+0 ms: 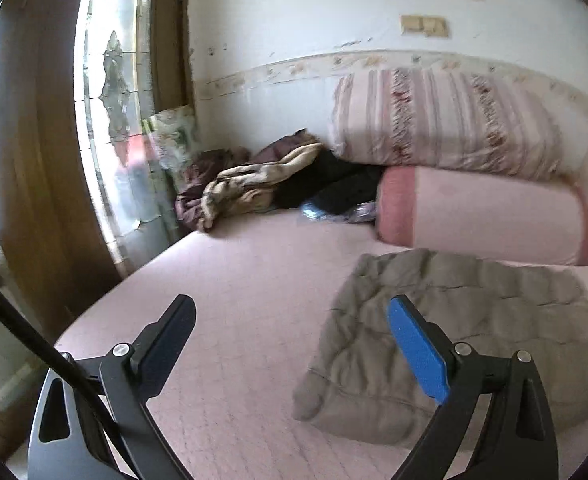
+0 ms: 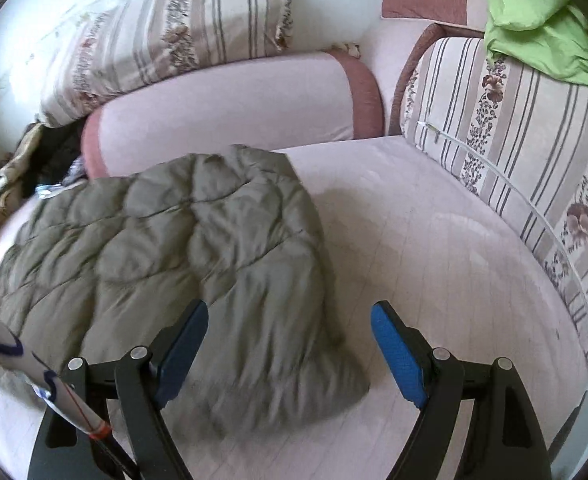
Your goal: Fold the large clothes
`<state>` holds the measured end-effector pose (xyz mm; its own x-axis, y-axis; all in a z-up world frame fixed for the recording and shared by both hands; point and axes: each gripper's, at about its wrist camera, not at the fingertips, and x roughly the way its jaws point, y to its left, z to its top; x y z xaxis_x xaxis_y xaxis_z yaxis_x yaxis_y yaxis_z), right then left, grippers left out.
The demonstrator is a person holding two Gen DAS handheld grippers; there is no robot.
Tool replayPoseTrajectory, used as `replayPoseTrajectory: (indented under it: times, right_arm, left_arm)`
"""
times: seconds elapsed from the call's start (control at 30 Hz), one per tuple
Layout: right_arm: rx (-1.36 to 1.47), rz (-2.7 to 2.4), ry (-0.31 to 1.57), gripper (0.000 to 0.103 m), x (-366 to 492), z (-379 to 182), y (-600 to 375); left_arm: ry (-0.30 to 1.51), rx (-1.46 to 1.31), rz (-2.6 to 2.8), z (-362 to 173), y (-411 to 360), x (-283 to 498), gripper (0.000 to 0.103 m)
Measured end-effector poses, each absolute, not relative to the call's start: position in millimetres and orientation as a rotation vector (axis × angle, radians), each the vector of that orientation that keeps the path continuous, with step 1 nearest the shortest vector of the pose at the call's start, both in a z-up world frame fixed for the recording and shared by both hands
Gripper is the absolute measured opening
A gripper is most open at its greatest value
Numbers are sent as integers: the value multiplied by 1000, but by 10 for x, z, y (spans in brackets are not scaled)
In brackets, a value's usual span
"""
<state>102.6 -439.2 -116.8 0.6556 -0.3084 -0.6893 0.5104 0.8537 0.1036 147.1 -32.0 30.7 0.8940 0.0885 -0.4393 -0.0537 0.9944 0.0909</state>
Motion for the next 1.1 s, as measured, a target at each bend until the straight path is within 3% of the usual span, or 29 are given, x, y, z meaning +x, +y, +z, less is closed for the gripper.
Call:
replayPoseTrajectory:
  times: [0.2, 0.57, 0.9, 1.1]
  right_arm:
    - [320, -454, 685, 87, 542, -1155, -4055]
    - [315, -468, 691, 87, 34, -1241, -3646]
    - [287, -447, 665, 87, -197, -1122, -3359]
    - [268, -423, 667, 87, -250, -1123, -3210]
  left_arm:
    - [474, 39, -30, 472, -344, 1146, 99]
    - [583, -137, -331, 296, -498, 617, 101]
    - [500, 18, -177, 403, -644, 278, 101]
    - [413, -49, -192, 485, -531, 109, 101]
